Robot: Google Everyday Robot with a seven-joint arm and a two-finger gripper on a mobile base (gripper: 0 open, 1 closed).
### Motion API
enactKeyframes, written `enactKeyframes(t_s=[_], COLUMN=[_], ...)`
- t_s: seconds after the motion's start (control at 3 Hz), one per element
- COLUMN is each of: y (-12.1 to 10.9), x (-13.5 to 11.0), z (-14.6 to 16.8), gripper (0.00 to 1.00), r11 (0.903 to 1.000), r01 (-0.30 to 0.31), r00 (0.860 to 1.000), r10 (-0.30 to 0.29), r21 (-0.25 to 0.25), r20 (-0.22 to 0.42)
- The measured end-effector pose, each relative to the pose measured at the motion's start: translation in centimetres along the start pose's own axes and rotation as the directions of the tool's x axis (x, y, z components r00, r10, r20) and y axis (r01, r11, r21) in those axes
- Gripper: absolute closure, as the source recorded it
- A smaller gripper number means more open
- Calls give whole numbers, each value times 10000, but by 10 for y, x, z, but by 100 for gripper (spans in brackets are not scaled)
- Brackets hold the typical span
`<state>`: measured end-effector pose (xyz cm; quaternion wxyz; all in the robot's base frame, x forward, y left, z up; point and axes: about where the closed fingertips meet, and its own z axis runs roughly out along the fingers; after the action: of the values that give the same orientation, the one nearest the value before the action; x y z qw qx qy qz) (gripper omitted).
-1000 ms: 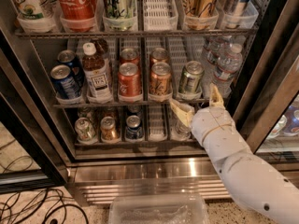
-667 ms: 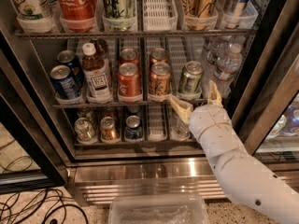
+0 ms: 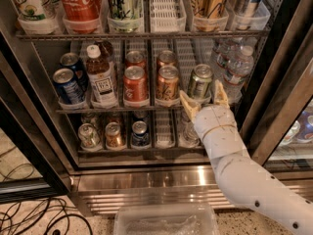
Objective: Pick green can from middle shelf of fridge
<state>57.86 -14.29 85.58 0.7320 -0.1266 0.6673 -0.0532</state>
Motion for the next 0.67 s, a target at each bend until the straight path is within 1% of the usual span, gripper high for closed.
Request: enactKeyframes(t_s=[0.67], y=[-1], x=[0], z=[7], gripper=[35], r11=[9996], r01=[-66], r00=[9998], r10=[60], r21=[291], r20=[179])
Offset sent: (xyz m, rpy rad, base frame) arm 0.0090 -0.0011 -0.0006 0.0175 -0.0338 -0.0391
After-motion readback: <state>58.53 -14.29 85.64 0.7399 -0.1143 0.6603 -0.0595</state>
